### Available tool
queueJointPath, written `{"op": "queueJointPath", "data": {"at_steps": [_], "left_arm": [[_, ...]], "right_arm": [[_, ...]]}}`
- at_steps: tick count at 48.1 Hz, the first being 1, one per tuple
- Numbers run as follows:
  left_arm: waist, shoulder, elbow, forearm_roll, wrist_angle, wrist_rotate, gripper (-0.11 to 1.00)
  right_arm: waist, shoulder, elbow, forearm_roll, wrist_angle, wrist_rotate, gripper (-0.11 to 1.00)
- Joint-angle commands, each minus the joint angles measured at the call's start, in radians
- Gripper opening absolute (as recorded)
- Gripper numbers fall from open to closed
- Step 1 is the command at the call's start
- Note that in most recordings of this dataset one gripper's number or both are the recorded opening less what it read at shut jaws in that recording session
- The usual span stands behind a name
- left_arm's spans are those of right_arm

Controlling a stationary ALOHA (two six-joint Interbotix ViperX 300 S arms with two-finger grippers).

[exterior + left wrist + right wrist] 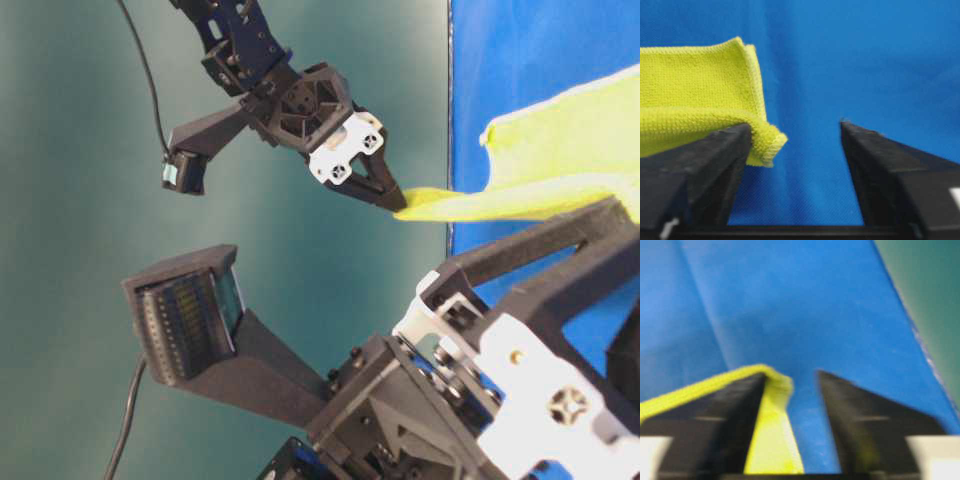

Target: Fold the yellow towel.

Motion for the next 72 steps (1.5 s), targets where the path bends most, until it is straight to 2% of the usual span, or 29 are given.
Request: {"op": "queueJointPath", "data": {"at_steps": [1, 3, 8, 16, 22, 28, 34, 45, 54, 65, 72], "left_arm": [[0.003, -0.046, -0.011, 0.002, 0.014, 0.009, 0.72], [0.005, -0.055, -0.009, 0.002, 0.025, 0.012, 0.73], [0.005, -0.087, -0.008, 0.002, 0.064, 0.012, 0.70], [0.009, -0.166, 0.018, 0.002, 0.164, 0.012, 0.69], [0.020, -0.259, 0.074, 0.002, 0.218, 0.012, 0.69], [0.041, -0.357, 0.149, 0.002, 0.212, 0.008, 0.69], [0.055, -0.453, 0.233, 0.002, 0.152, 0.002, 0.69], [0.057, -0.569, 0.347, 0.002, 0.018, 0.008, 0.69], [0.083, -0.683, 0.449, 0.002, -0.126, 0.011, 0.69], [0.166, -0.764, 0.566, 0.002, -0.229, 0.009, 0.69], [0.189, -0.772, 0.583, 0.000, -0.236, 0.008, 0.69]], "right_arm": [[0.005, -0.017, -0.012, -0.021, -0.008, -0.003, 0.61], [0.006, -0.018, -0.012, -0.025, -0.008, -0.005, 0.65], [0.006, -0.029, -0.009, -0.026, -0.005, -0.005, 0.57], [0.006, -0.084, 0.014, -0.026, -0.002, -0.002, 0.58], [0.006, -0.170, 0.063, -0.026, -0.002, 0.008, 0.58], [0.008, -0.268, 0.130, -0.017, -0.006, 0.014, 0.58], [0.020, -0.387, 0.216, 0.014, -0.014, 0.014, 0.58], [0.087, -0.588, 0.362, 0.032, -0.012, 0.015, 0.58], [0.126, -0.744, 0.474, 0.084, -0.040, 0.032, 0.58], [0.127, -0.790, 0.609, 0.121, -0.175, 0.061, 0.58], [0.127, -0.770, 0.630, 0.135, -0.224, 0.067, 0.58]]}}
